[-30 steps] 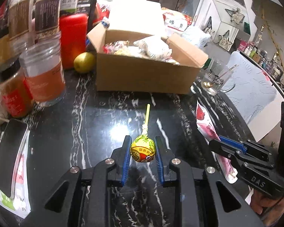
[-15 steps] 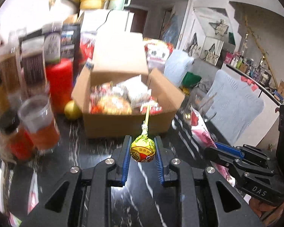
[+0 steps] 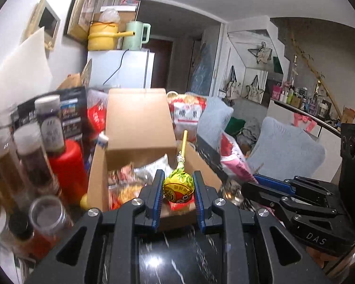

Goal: Organize snacks
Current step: 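Carry the lollipop and pink pouch over the cardboard box with both grippers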

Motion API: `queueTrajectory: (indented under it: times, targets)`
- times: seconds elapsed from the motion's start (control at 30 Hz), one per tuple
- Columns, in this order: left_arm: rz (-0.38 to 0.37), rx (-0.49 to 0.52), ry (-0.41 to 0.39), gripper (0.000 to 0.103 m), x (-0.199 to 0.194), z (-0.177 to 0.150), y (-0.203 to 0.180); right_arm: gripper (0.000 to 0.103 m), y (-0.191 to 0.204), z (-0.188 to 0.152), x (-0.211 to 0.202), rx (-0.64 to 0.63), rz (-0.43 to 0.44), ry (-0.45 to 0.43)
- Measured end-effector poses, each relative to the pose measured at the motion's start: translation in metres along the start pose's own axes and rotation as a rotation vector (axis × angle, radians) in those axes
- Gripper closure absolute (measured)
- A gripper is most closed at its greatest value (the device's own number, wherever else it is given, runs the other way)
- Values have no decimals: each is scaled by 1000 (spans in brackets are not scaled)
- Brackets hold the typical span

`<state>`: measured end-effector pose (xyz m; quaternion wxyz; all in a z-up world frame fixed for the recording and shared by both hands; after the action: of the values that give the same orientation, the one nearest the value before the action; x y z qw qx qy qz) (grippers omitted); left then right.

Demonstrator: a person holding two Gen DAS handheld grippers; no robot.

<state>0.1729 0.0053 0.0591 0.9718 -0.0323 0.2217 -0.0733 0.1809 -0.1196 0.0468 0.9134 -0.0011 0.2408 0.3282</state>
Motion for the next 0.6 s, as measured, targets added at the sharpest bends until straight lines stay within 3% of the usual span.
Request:
queueTrajectory:
  times: [0.3,0.6]
  targets:
    - [8,-2,-76,79,35,48,13,83,-28,40,42,-1,8,-17]
    - [14,-13,-96,79,84,77,30,83,-59,64,98,36,18,-9]
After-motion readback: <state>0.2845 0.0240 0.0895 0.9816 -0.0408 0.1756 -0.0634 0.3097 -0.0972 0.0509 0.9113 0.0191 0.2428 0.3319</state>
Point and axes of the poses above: each gripper's, at about its wrist camera, not at the fingertips, and x roughly the way its jaws point, y to its left, z to its top, the point moved 6 cm from there along x, roughly the way its jaws point, and after that the axes turned 7 degrees about z, right-handed, at the moved point
